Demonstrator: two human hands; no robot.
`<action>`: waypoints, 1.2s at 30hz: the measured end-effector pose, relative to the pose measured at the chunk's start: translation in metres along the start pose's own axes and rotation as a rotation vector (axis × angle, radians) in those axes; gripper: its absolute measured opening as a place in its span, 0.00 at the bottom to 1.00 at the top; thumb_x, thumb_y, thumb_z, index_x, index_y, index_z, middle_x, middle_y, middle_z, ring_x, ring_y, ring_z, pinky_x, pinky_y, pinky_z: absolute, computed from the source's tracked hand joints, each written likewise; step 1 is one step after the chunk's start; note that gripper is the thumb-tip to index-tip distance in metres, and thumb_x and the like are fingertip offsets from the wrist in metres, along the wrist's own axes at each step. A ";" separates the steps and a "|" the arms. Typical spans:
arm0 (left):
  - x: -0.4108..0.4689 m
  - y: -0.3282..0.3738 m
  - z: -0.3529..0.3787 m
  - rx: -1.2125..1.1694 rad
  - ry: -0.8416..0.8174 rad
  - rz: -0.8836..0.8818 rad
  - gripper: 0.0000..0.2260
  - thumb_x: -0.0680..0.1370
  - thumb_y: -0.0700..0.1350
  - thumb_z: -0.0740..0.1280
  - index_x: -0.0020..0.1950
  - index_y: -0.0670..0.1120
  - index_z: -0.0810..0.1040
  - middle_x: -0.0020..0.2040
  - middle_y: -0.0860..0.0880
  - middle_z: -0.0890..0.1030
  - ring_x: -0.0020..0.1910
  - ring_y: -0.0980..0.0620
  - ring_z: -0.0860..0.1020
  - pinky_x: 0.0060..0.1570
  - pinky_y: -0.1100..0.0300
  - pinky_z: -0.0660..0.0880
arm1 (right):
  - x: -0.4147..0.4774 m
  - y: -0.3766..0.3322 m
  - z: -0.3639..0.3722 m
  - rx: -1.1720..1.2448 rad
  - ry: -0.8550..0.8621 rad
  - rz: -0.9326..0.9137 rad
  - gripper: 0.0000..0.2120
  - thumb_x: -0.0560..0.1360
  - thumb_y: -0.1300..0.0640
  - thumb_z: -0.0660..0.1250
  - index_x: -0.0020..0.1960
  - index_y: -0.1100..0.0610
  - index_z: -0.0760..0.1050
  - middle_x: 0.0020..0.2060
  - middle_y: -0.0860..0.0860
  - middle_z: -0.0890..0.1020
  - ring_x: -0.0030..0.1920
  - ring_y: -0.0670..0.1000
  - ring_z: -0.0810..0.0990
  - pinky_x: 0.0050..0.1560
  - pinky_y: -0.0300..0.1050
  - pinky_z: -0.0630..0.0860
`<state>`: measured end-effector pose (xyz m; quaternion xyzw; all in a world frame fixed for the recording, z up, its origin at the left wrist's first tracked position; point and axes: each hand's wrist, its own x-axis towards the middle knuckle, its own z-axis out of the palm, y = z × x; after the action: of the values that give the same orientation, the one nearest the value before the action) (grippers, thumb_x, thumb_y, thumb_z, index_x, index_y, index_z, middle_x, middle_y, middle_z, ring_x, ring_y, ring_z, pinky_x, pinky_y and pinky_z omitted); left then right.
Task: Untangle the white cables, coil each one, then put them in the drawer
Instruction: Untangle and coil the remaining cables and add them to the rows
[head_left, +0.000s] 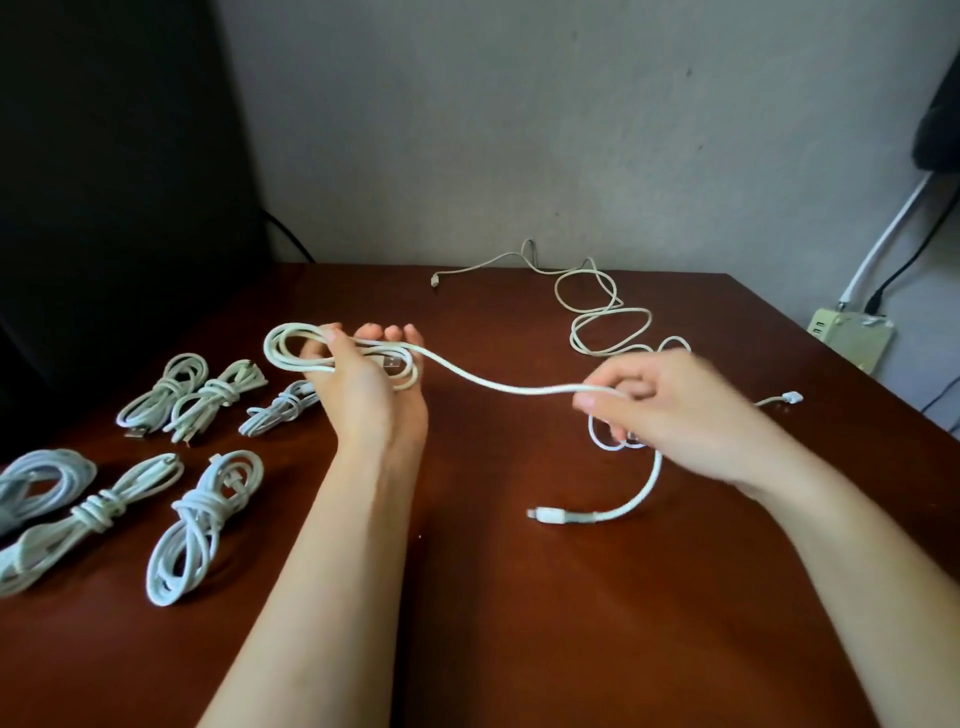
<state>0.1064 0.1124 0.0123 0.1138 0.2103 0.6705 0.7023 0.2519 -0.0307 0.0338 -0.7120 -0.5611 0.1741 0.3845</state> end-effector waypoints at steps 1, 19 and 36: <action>0.001 0.001 0.000 -0.024 0.023 -0.001 0.05 0.84 0.45 0.53 0.52 0.47 0.67 0.37 0.48 0.70 0.32 0.54 0.72 0.36 0.60 0.77 | 0.000 -0.001 -0.002 0.025 0.098 -0.064 0.05 0.74 0.56 0.69 0.39 0.53 0.80 0.25 0.46 0.76 0.28 0.44 0.73 0.33 0.37 0.69; -0.005 -0.013 -0.003 0.502 -0.124 -0.099 0.07 0.84 0.45 0.54 0.47 0.50 0.69 0.33 0.51 0.70 0.29 0.55 0.71 0.34 0.60 0.73 | -0.012 -0.006 0.009 -0.263 -0.173 -0.476 0.04 0.69 0.53 0.70 0.35 0.49 0.81 0.20 0.43 0.69 0.24 0.44 0.69 0.30 0.30 0.62; -0.043 -0.030 -0.008 0.900 -1.098 -0.635 0.05 0.82 0.45 0.58 0.48 0.46 0.69 0.33 0.48 0.70 0.27 0.53 0.69 0.26 0.62 0.66 | 0.002 0.003 0.003 0.217 0.264 -0.365 0.06 0.75 0.62 0.68 0.40 0.55 0.79 0.35 0.54 0.81 0.35 0.50 0.79 0.39 0.41 0.74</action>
<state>0.1285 0.0663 -0.0021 0.6382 0.1067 0.1346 0.7505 0.2521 -0.0282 0.0303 -0.5701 -0.6033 0.0665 0.5537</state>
